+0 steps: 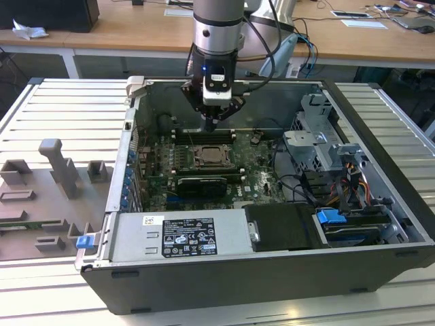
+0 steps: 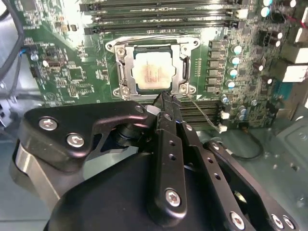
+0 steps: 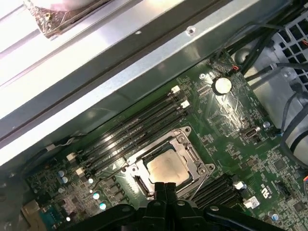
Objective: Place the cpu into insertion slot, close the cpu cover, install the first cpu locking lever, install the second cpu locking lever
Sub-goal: 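Install the first cpu locking lever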
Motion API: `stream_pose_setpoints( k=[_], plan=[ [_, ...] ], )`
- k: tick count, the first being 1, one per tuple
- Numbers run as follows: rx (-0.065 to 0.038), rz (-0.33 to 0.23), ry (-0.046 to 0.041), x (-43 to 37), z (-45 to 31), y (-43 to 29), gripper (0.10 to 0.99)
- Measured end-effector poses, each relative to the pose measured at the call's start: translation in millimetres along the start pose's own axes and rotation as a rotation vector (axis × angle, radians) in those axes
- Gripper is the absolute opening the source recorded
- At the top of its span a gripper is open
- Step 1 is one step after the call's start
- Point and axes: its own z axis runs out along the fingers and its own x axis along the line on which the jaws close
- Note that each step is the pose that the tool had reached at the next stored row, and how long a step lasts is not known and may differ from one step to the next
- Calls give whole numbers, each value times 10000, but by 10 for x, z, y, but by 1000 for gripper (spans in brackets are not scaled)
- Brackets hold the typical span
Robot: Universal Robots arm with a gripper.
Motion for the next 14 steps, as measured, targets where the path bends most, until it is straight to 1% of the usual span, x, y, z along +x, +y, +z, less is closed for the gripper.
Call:
stream_pose_setpoints(
  k=[3,6,8,9,13,14],
  plan=[
    [3,-597,10,0,4,0,106],
    [9,-1560,27,0,6,0,106],
    [11,-1906,32,0,7,0,106],
    [13,-2204,38,0,7,0,106],
    [16,-2836,48,0,10,0,106],
    [18,-3064,52,0,10,0,106]
  ],
)
